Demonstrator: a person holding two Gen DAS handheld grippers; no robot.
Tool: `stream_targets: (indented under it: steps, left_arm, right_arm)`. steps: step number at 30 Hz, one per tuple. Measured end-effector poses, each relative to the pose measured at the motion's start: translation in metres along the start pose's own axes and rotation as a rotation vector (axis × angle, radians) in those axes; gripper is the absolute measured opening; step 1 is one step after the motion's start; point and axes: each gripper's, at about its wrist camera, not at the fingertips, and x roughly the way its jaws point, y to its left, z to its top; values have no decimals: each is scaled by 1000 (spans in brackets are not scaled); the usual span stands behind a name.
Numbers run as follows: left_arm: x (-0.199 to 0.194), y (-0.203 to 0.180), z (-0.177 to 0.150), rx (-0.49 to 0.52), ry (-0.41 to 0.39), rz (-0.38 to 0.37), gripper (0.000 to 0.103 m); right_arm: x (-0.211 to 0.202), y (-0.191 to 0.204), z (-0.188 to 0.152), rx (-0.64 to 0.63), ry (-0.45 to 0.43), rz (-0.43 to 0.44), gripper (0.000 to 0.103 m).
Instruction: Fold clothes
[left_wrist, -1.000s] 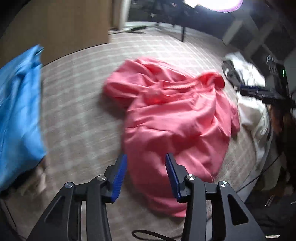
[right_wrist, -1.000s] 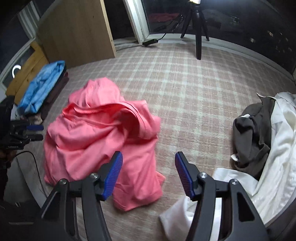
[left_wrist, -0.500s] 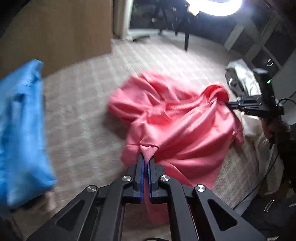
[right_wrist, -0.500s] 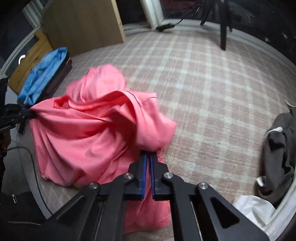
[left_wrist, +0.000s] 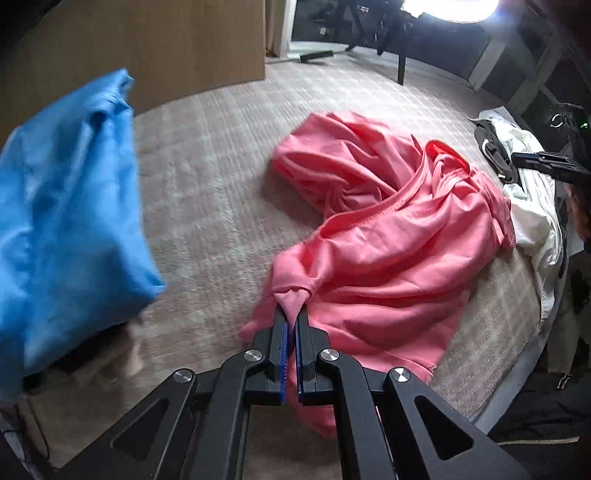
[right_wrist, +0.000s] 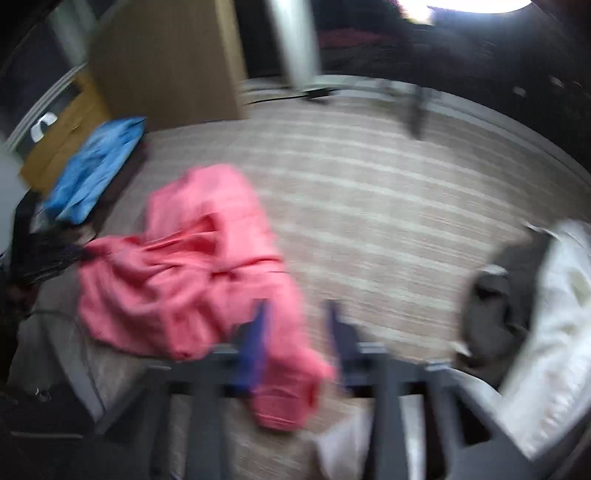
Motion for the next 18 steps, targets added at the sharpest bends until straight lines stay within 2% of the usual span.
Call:
stream_targets:
  steps: [5, 6, 7, 9, 13, 14, 18]
  left_arm:
    - [2, 4, 2, -11, 6, 5, 3]
    - [2, 5, 2, -16, 6, 3, 3]
    - [1, 6, 1, -18, 5, 0, 3]
    - [-2, 5, -1, -12, -2, -5, 2]
    - [-15, 2, -7, 5, -28, -13, 3]
    - [-18, 1, -8, 8, -35, -14, 3]
    - [-7, -1, -6, 29, -13, -28, 4]
  right_arm:
    - [54, 19, 14, -100, 76, -27, 69]
    - [60, 16, 14, -78, 100, -4, 56]
    - [66, 14, 14, -56, 124, 19, 9]
    - [69, 9, 13, -18, 149, 59, 6]
    - [8, 0, -2, 21, 38, 86, 6]
    - [-3, -4, -6, 35, 23, 72, 6]
    - [-24, -28, -21, 96, 34, -72, 7]
